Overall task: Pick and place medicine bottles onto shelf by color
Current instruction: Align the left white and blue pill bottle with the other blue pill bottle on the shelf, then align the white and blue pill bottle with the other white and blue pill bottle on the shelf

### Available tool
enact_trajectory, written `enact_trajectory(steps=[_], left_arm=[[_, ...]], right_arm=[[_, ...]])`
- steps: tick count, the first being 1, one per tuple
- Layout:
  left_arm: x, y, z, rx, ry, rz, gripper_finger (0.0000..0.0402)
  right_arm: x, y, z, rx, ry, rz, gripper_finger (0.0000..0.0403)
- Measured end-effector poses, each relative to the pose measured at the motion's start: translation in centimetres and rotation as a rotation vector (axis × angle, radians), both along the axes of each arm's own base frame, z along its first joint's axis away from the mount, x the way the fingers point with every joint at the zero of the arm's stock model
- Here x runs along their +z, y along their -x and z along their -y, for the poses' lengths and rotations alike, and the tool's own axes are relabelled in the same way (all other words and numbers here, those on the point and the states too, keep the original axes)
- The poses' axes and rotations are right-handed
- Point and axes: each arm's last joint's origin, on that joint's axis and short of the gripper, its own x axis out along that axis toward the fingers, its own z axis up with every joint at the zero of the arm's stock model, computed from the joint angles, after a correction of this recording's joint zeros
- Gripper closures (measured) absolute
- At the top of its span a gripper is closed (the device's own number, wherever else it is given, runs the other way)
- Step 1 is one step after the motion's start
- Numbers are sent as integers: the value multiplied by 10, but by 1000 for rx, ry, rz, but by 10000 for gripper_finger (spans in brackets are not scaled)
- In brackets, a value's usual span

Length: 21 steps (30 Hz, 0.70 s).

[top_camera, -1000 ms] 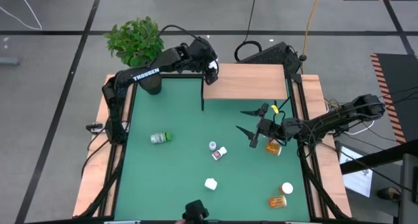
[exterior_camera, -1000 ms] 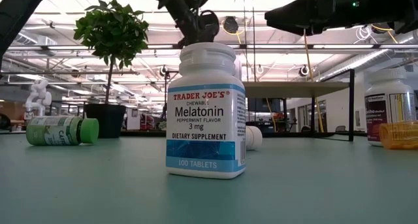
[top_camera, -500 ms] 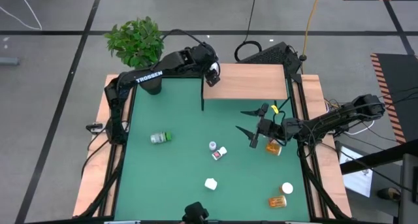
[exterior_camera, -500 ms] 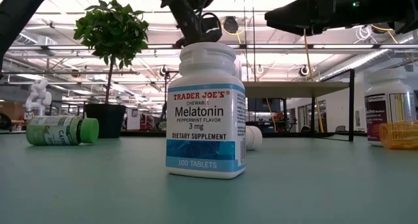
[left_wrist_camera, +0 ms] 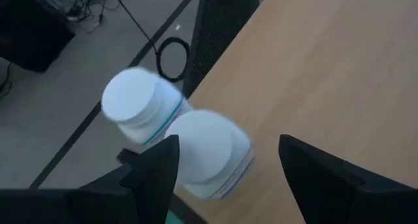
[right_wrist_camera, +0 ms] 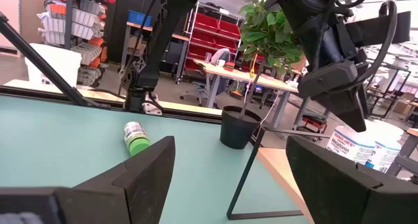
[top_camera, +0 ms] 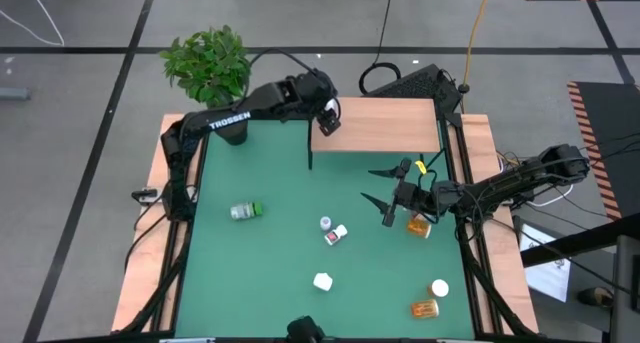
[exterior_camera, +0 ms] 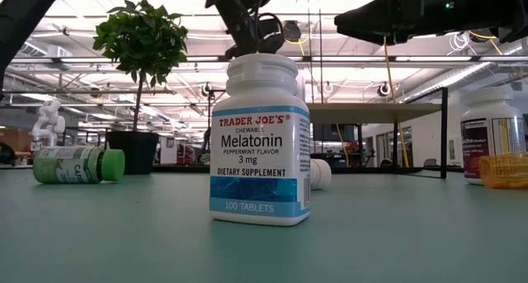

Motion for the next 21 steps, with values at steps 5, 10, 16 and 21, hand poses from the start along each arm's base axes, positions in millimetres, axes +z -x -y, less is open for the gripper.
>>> enact_trajectory(steps=[5,10,16,21], left_arm=[[2,-8,11,-50,-31,13,137],[5,-10,20,-38,-72,0,137],[26,-3,45,-83,-99,27,137],[51,6,79,-155,-124,72,137]], right_arm=[[0,0,0,0,0,0,117],[0,0,0,1,1,-1,117],[-1,0,0,9,12,-16,117],[-3,-1,-3,84,26,-32,117]])
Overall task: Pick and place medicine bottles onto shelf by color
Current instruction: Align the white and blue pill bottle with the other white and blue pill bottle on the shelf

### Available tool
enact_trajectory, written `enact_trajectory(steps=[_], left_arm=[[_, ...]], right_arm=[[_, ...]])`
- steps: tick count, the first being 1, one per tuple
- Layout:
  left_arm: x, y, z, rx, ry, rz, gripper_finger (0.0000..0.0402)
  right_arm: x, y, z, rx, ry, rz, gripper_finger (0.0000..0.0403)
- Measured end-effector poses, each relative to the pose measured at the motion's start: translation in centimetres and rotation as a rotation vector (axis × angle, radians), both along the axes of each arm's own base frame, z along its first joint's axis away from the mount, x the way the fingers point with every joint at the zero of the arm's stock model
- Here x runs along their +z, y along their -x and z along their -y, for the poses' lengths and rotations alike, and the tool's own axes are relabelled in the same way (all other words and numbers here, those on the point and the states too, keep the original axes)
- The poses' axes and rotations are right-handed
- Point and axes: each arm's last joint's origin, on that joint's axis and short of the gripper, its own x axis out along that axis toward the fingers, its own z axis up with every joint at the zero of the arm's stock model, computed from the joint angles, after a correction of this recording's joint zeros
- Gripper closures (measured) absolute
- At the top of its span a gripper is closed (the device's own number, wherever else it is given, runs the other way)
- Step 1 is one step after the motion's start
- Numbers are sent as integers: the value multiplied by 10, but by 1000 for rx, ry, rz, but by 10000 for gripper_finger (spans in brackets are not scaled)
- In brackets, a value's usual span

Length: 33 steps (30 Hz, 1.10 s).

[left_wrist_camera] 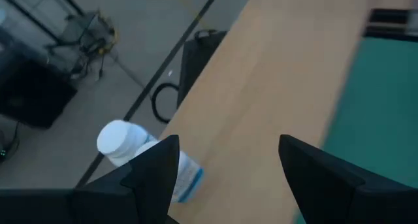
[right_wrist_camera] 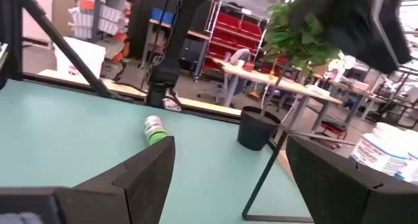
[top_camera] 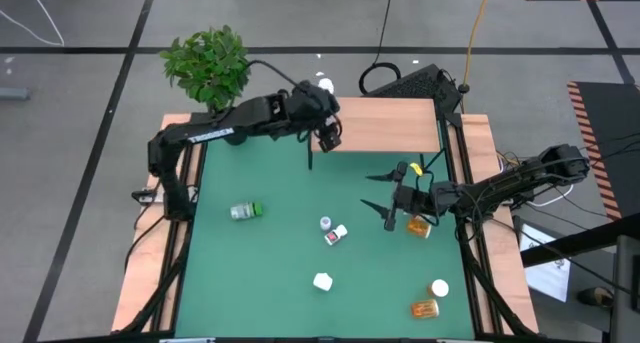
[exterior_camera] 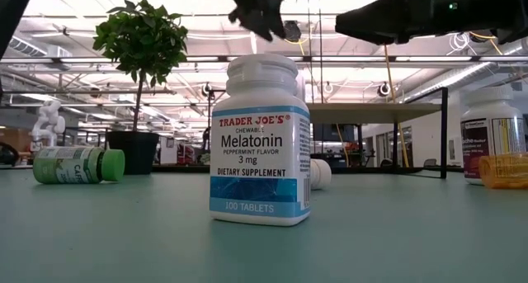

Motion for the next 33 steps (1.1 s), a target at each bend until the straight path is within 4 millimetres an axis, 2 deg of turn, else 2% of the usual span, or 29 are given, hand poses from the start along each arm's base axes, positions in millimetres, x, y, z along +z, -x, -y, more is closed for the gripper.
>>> enact_trajectory(steps=[3,6,9,15,20,24,30,33], left_arm=[[7,2,24,-64,-5,-3,137],[2,0,49,-134,-3,-60,137],[-11,-7,74,-198,-1,-81,137],[-54,-13,114,-215,-19,-134,137],[-78,-11,139,-218,14,-141,137],[-88,-7,162,-227,30,-138,137],[-104,-4,198,-282,29,-61,137],[-113,-4,209,-323,21,4,137]], right_arm=[[-1,0,-2,59,-9,-9,117],[-1,0,-4,143,-42,-5,117],[0,-2,-5,179,-81,-11,117],[9,-10,-16,204,-137,-125,117],[23,-13,-32,112,-149,-230,117],[33,-10,-44,8,-156,-316,117],[42,1,-57,-1,-230,-430,117],[43,13,-60,-4,-271,-490,117]])
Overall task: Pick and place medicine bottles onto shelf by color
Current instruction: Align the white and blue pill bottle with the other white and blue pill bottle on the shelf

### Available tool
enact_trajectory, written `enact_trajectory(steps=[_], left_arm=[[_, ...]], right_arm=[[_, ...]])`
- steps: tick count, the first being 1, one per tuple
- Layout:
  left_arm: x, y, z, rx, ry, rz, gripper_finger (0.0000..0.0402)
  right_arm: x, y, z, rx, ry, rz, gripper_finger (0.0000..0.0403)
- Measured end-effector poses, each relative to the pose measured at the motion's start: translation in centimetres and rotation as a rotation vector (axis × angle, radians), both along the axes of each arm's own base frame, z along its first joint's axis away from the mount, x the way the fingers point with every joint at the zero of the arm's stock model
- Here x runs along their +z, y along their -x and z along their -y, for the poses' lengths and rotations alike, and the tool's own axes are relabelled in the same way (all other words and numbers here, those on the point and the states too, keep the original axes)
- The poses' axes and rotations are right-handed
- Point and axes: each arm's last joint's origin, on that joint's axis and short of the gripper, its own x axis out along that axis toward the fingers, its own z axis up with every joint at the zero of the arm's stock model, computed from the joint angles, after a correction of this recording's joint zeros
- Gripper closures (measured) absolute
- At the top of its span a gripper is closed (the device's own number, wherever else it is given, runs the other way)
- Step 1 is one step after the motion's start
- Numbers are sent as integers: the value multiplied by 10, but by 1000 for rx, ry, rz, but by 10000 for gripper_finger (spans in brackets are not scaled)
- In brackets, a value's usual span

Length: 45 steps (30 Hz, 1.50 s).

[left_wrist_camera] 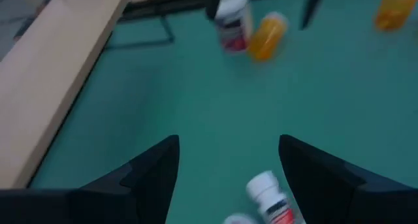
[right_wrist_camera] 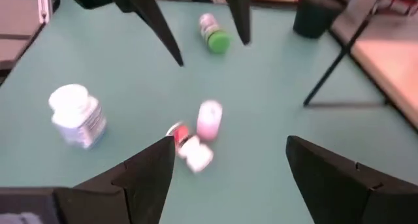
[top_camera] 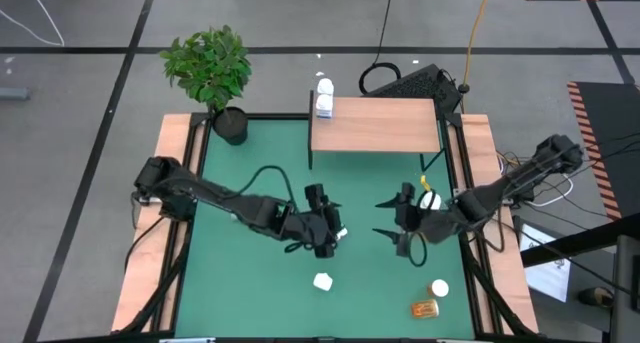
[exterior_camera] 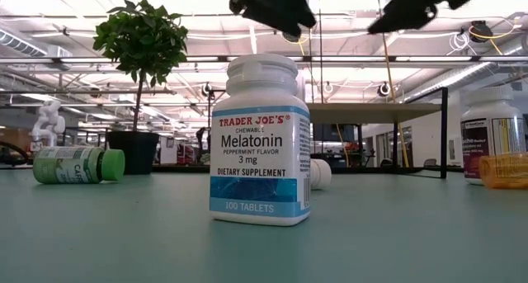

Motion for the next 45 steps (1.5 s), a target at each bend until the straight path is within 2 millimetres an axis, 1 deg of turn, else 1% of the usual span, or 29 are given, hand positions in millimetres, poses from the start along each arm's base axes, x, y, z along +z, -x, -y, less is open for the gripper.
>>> enact_trajectory(steps=[4,11,13,15,18,22,25,28,32,35,40,43,45], left_arm=[[-17,1,2,-12,3,38,137],[-35,0,-14,26,23,87,137],[-38,0,-18,30,36,87,137],[-40,0,-21,41,47,78,137],[-41,2,-23,70,74,45,137],[-42,7,-19,74,72,-37,137],[-44,10,-13,24,92,-96,137],[-46,13,-5,-72,167,-146,137],[-48,17,11,-259,301,-208,137],[-48,23,30,-407,376,-247,137],[-48,35,61,-573,303,-261,137],[-52,36,76,-617,234,-223,137],[-55,31,82,-638,220,-179,137]], right_arm=[[9,19,0,-22,-87,-27,117],[17,57,14,-85,-197,-94,117],[17,64,18,-114,-216,-112,117],[15,66,19,-134,-225,-122,117],[10,62,17,-135,-223,-125,117],[-3,52,10,-91,-193,-110,117],[-14,41,1,-12,-201,-80,117],[-27,30,-9,76,-228,-36,117],[-45,20,-18,143,-251,-16,117],[-57,16,-21,143,-244,-22,117],[-71,8,-24,135,-242,-13,117],[-74,3,-25,127,-245,-7,117],[-76,1,-24,124,-244,-5,117]])
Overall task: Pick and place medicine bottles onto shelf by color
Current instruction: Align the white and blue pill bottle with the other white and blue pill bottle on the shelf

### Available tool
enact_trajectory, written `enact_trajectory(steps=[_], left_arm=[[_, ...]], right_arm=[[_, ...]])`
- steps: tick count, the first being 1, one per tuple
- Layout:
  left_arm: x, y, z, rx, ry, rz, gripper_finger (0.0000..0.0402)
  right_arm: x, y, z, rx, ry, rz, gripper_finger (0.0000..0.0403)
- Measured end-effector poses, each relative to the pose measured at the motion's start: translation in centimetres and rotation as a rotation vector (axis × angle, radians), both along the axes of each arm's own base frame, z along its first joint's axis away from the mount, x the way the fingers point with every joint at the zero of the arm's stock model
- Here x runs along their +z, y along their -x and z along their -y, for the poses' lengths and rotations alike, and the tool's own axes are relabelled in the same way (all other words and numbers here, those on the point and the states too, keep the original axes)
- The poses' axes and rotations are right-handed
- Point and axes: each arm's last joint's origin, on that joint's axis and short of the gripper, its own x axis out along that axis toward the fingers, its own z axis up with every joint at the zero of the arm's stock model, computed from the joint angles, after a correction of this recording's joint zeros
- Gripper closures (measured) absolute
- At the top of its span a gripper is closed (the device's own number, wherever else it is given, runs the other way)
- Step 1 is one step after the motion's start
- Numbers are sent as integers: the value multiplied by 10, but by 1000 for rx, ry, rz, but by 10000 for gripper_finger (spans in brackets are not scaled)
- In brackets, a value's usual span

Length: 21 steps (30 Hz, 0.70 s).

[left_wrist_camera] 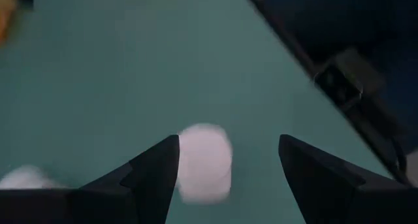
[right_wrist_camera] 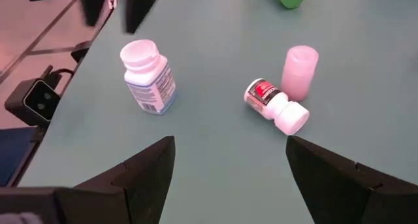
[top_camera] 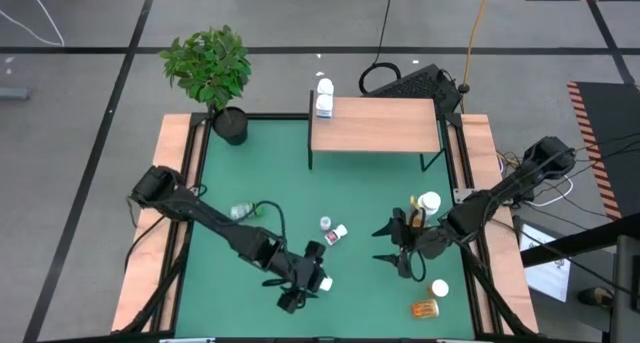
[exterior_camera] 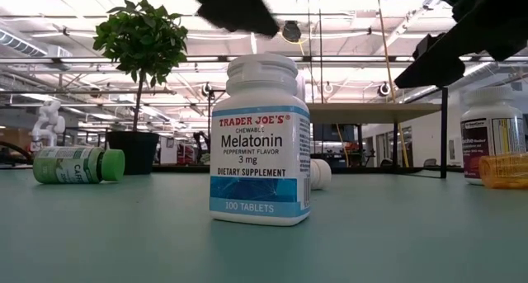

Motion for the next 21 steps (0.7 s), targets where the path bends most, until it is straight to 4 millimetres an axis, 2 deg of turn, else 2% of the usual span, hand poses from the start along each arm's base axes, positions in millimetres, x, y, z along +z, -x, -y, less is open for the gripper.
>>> enact_trajectory(steps=[7,21], left_arm=[[-26,-13,4,4,-13,0,137],[-25,-12,0,25,-10,-21,137]], right_arm=[[0,-2,2,-10,0,1,117],[0,-2,2,2,16,5,117]])
